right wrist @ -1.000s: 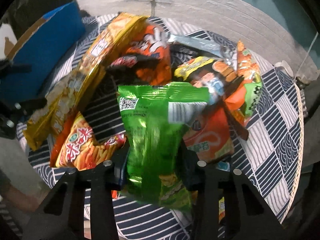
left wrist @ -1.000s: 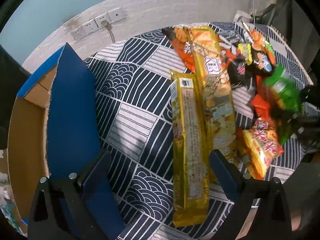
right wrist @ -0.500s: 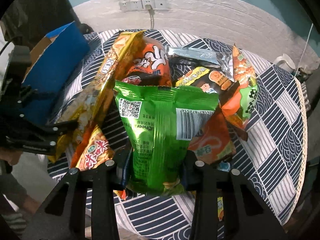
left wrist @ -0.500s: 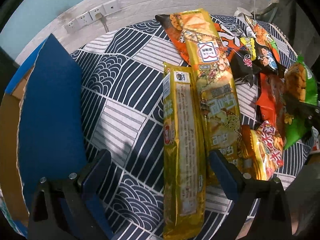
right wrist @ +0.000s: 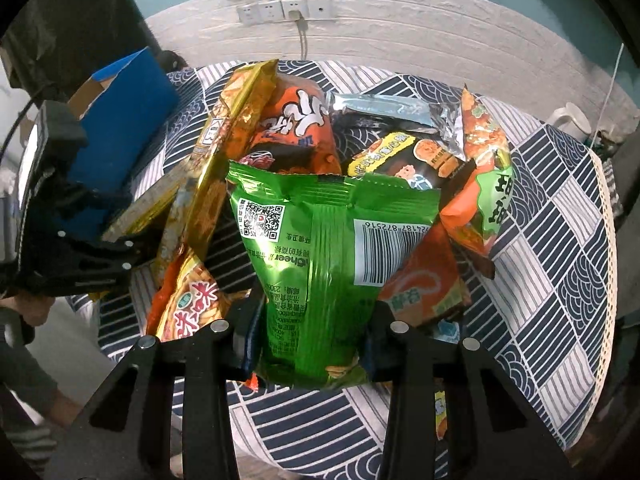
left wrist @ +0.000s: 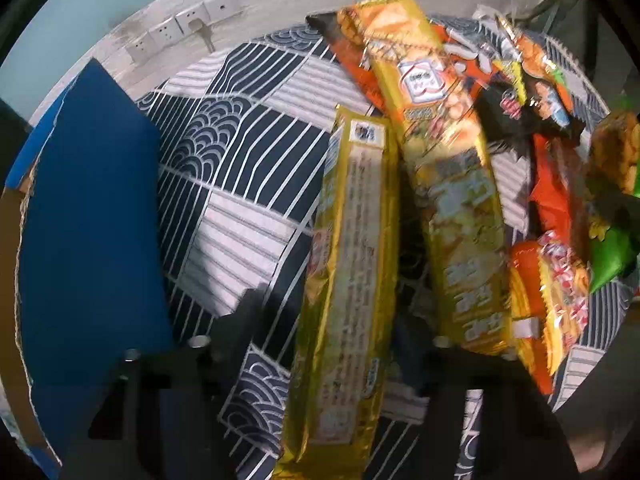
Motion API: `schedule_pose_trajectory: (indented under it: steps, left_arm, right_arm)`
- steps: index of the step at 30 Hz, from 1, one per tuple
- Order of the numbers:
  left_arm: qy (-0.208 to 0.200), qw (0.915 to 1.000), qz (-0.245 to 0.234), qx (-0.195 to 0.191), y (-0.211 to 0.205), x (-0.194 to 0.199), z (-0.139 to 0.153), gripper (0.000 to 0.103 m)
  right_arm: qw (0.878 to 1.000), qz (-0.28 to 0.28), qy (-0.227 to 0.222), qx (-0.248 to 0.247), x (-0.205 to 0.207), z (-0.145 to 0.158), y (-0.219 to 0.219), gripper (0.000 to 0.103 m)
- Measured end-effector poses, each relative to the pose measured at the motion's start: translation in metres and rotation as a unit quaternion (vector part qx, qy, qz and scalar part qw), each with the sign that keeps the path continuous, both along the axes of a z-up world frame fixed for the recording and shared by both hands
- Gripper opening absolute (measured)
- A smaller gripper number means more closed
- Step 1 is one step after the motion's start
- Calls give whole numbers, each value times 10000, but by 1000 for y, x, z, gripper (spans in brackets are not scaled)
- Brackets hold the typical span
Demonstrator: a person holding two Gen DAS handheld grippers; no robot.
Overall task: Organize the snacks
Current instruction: 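Grasp the long gold wafer bar with the left tool while the right tool grasps the green chip bag, then carry both snacks over the cardboard box and open both tools to drop them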
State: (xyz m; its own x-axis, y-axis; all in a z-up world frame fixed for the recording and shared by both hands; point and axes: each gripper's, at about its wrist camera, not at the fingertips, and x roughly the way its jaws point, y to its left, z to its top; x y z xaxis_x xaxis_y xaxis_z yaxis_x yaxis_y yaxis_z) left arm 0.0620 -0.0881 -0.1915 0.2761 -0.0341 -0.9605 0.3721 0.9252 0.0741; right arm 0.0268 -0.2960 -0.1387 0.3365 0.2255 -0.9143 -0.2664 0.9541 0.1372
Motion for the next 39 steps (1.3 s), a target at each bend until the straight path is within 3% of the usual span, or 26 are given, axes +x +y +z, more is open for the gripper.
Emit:
schedule_pose_trajectory:
  steps: [2, 5, 20, 39]
  left_arm:
    - [16, 10000, -6, -2, -2, 3, 2, 40]
    - [9, 10000, 73, 17, 0, 6, 5, 34]
    - [-966, 9948, 288, -156, 4, -15, 67, 32]
    - [-1702, 9833, 447, -472, 37, -46, 137, 31]
  right_arm:
    - [10000, 22, -20, -51, 0, 1, 1, 37]
    - [10000, 20, -57, -73, 1, 3, 1, 37]
    - [9992, 84, -399, -42, 0, 33, 12, 37]
    - [9961, 287, -831, 53, 3, 83, 54, 37]
